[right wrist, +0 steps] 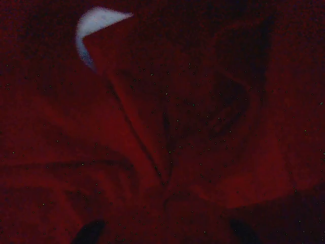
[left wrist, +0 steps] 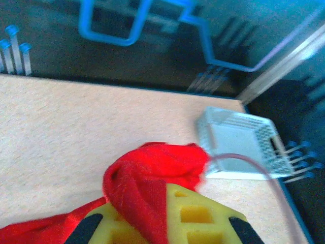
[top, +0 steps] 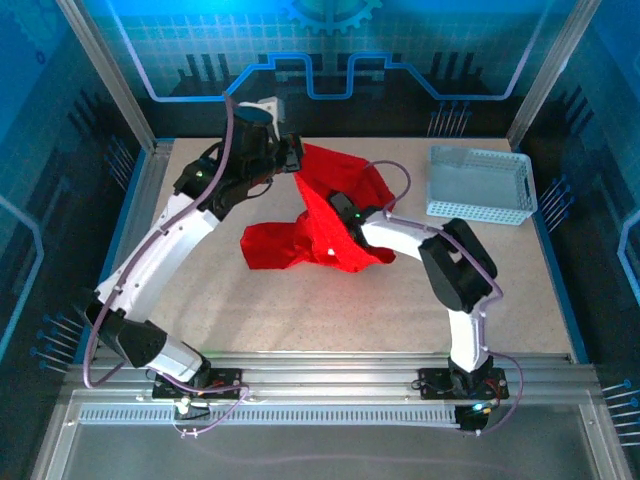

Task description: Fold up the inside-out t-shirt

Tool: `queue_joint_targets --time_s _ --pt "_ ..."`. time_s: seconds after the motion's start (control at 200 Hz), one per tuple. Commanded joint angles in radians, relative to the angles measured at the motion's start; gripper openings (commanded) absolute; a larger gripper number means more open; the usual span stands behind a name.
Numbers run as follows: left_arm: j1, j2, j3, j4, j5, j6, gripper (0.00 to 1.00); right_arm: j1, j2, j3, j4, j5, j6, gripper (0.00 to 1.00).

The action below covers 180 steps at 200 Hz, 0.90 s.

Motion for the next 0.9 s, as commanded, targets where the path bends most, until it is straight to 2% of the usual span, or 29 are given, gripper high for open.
queue_joint_targets --time_s 0.0,0.17,0.36,0.58,0.675,0.755,0.81,0.895 --pt "0.101 0.041 -0.072 -0.001 0.06 -0.043 0.0 0.026 -0.159 -0.084 0.205 -0.033 -0.059 0.0" --pt "0.238 0.192 -0.161 -0.023 0.136 -0.062 0.0 0.039 -0.348 -0.221 0.356 -0.082 -0.11 0.0" --pt "0.268 0.394 -0.154 -0.081 0.187 -0.039 0.01 0.028 -0.476 -0.291 0.471 -0.249 -0.176 0.0" --pt "0.268 0.491 -0.148 -0.142 0.18 -0.012 0.2 -0.008 -0.577 -0.353 0.588 -0.425 -0.193 0.0" --pt "0.255 0.417 -0.22 -0.086 0.208 0.02 0.29 -0.033 -0.592 -0.364 0.613 -0.509 -0.201 0.0" --pt "0.225 0.263 -0.357 0.068 0.245 0.042 0.44 -0.04 -0.585 -0.358 0.594 -0.533 -0.217 0.0" --pt "0.196 0.148 -0.448 0.192 0.276 0.057 0.49 -0.04 -0.573 -0.351 0.569 -0.531 -0.227 0.0" --pt "0.138 0.015 -0.547 0.334 0.289 0.1 0.63 -0.039 -0.549 -0.353 0.571 -0.551 -0.244 0.0"
